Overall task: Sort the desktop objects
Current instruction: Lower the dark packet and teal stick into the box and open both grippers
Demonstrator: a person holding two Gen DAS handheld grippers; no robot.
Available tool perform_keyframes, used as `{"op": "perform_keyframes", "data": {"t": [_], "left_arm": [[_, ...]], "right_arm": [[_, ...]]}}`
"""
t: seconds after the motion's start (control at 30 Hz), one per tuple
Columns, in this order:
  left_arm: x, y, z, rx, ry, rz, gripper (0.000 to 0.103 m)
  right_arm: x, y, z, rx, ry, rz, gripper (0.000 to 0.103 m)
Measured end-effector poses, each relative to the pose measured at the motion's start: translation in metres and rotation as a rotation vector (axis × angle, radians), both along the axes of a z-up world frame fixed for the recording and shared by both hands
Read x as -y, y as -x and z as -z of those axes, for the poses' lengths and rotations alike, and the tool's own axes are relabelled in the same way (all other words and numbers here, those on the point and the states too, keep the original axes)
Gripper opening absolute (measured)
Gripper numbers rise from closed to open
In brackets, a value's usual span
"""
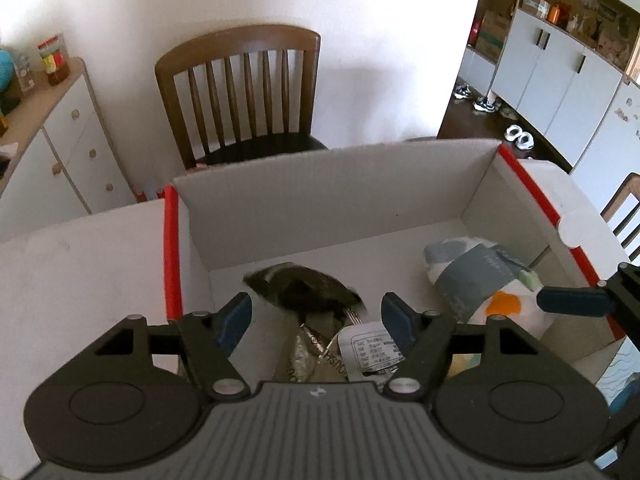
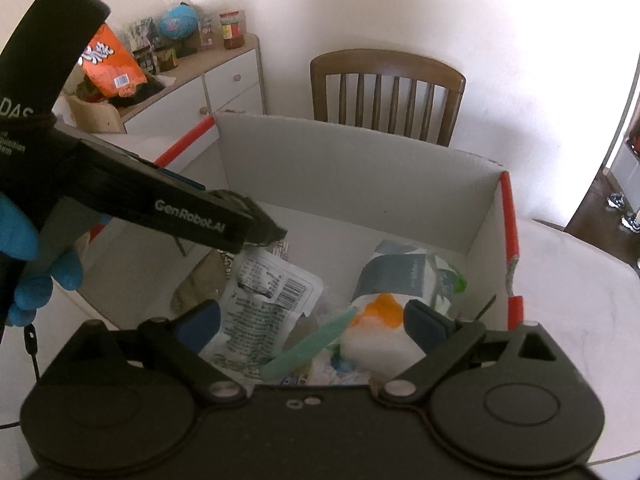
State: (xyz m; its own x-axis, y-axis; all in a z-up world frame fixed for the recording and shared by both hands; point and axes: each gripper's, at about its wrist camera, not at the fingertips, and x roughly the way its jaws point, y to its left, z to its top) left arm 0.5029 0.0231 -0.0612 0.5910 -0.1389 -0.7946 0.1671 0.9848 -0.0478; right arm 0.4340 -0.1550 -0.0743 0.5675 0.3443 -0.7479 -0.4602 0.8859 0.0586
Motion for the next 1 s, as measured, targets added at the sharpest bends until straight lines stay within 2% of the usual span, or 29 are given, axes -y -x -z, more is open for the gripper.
{"op": "perform_keyframes", "data": {"t": [0.43,1.0], "left_arm": [[0.002,0.026,-0.031,0.034,0.014,-0.003,0.071],[0.006,0.083,-0.069,0.079,0.042,0.026,0.071]], "right_arm": [[0.009,0.023,-0.031,0.048,-0.011,-0.017,0.101],[0.020,0.068,-0.061,0.100,-0.014,-0.019,0.101]]}}
